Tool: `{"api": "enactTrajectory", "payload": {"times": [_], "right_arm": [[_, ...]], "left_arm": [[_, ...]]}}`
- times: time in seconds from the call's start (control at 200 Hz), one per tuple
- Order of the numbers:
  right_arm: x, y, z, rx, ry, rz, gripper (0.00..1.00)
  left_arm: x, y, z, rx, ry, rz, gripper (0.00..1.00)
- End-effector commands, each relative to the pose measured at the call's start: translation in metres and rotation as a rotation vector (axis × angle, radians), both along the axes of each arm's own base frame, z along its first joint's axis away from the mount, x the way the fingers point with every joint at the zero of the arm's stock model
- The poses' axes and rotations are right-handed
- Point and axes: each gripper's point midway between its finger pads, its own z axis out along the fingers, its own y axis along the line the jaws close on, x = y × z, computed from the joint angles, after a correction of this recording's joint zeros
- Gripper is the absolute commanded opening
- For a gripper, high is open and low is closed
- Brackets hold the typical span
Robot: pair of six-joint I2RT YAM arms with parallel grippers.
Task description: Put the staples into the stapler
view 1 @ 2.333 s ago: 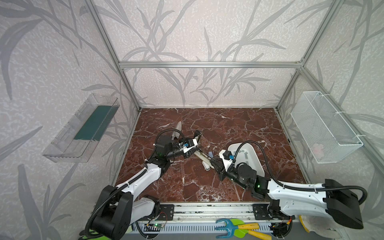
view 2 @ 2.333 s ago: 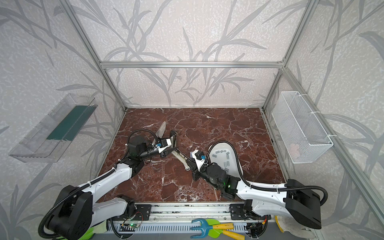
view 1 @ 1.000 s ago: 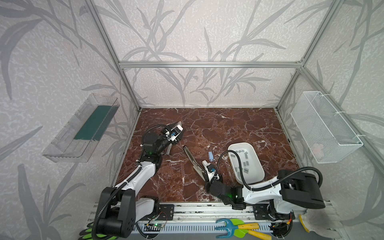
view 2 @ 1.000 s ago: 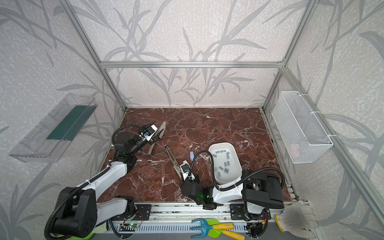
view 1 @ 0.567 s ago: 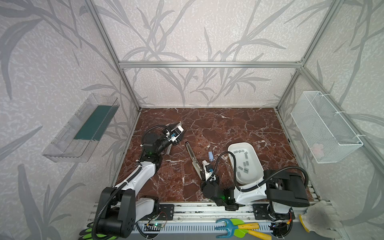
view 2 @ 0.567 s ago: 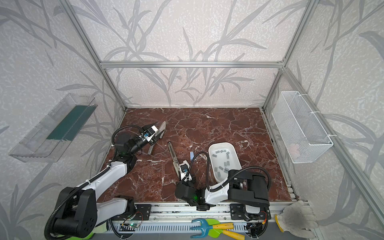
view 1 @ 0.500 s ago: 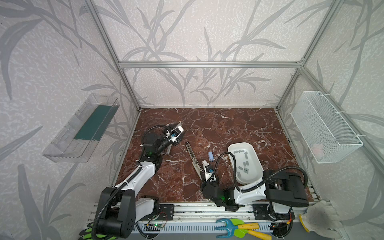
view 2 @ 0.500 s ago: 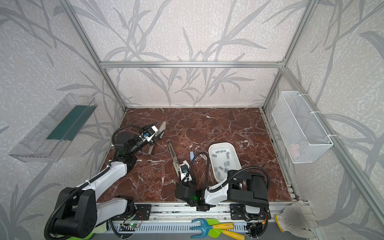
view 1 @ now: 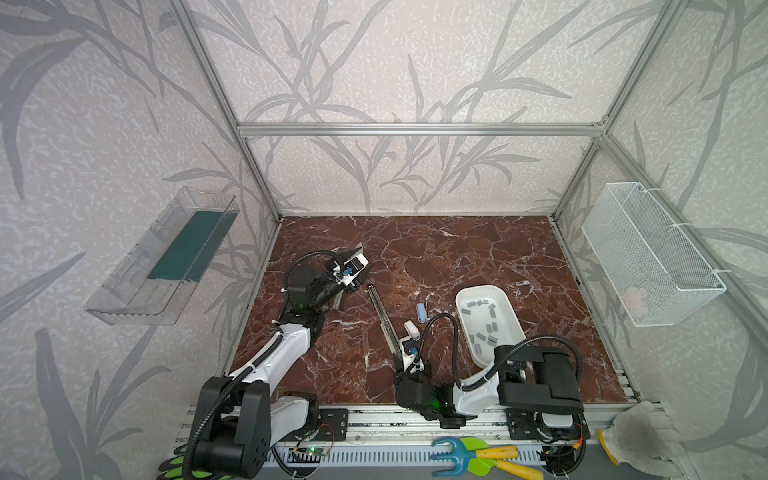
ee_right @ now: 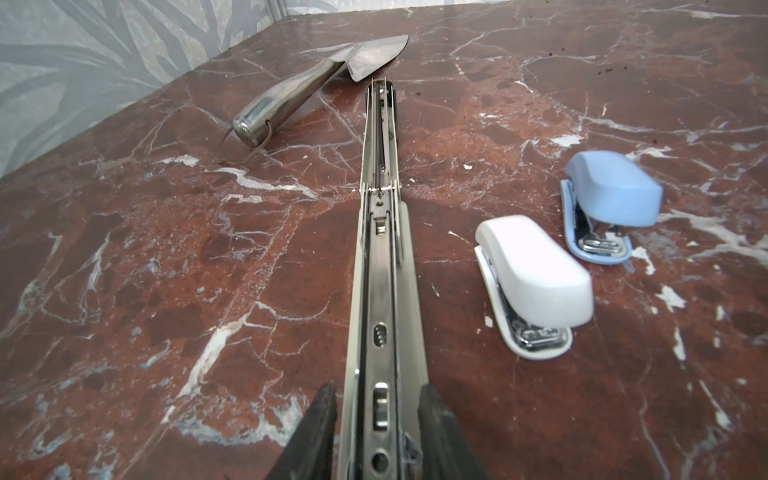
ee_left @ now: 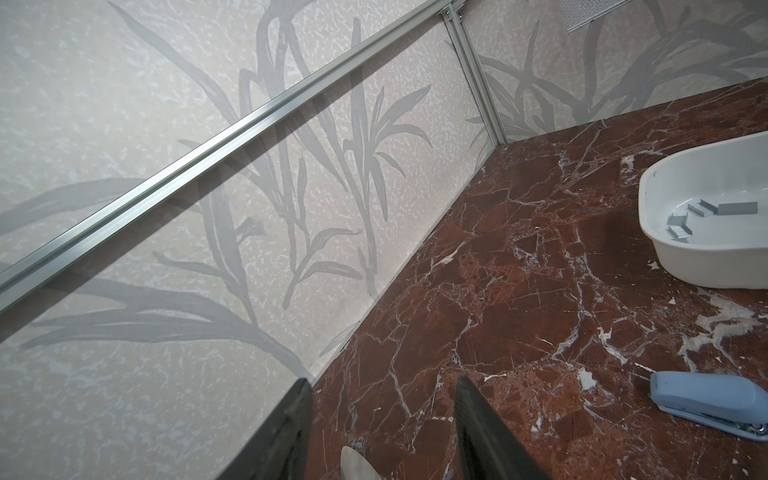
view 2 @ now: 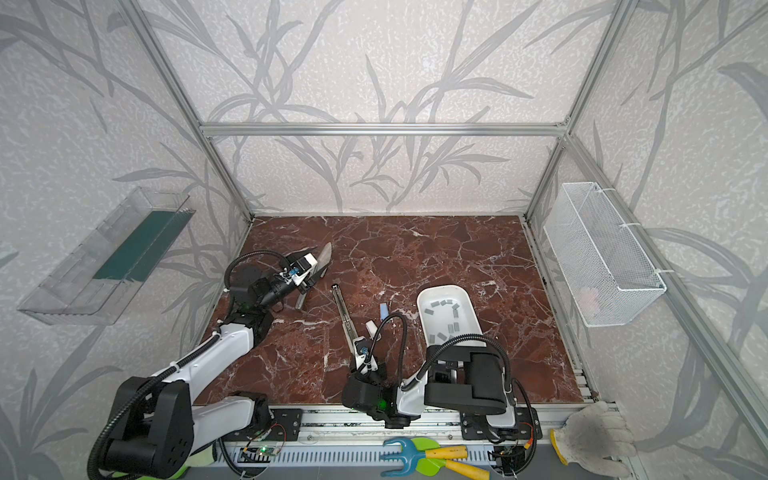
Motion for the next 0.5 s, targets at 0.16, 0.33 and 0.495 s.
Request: {"api": "enactTrajectory", "payload": {"times": [0.16,0.33,0.495], "right_arm": [[-0.002,-0.001,0.058,0.072,-0.098,0.048,0.52],[0.006,-0.021,0.131,0.123,-0.220,0.018,0.61],[0.032,-0.050,0.138,0.050,-0.174,0.009,0.63]], "left_arm": [[-0.034,-0.029,-0.018,0.145,0.049,-0.261,0.53],[-0.082,-0.054,-0.061,0.314,0.168,-0.539,0.52],[-0.099,-0.067,-0.101,0.474,0.235,-0.611,0.51]]}}
